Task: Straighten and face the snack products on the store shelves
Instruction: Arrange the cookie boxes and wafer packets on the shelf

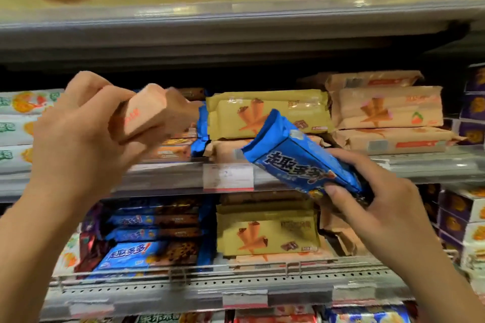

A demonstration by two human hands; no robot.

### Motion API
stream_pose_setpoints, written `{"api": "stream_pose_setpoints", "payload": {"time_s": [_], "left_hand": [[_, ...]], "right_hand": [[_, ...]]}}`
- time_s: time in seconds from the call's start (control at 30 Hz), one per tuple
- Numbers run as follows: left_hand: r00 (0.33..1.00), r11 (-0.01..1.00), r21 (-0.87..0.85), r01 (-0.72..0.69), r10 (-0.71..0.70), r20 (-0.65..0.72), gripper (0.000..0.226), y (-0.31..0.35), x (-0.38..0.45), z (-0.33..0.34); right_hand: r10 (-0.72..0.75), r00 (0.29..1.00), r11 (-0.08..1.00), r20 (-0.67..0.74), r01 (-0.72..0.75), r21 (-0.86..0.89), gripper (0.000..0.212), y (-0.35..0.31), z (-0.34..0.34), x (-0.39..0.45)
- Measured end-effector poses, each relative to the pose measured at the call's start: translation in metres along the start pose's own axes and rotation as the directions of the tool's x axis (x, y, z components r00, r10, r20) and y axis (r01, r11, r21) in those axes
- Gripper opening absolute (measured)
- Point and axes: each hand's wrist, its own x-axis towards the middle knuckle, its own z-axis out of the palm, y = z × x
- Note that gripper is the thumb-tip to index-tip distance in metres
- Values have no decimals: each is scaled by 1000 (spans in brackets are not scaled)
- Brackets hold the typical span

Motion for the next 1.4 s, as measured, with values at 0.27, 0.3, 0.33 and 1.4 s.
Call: {"api": "stream_pose_setpoints", "payload": {"time_s": [0.27,0.3,0.33,1.4], "left_hand": [[899,976,-211,-55,140,415,35,-67,-50,-9],[890,967,-250,-57,162,426,35,-78,-59,-6],[883,959,-280,-45,169,437,36,-86,-67,-3],[971,923,-378,-76,155,182,42,-114,-102,39]], "right_hand": [[-96,994,990,-46,90,-109,49,-71,38,21],[-123,992,982,-23,118,-149,49,-79,46,28],[-150,989,971,4,148,-190,50,-86,53,35],[-314,838,788,447,493,-370,73,-141,204,177]]}}
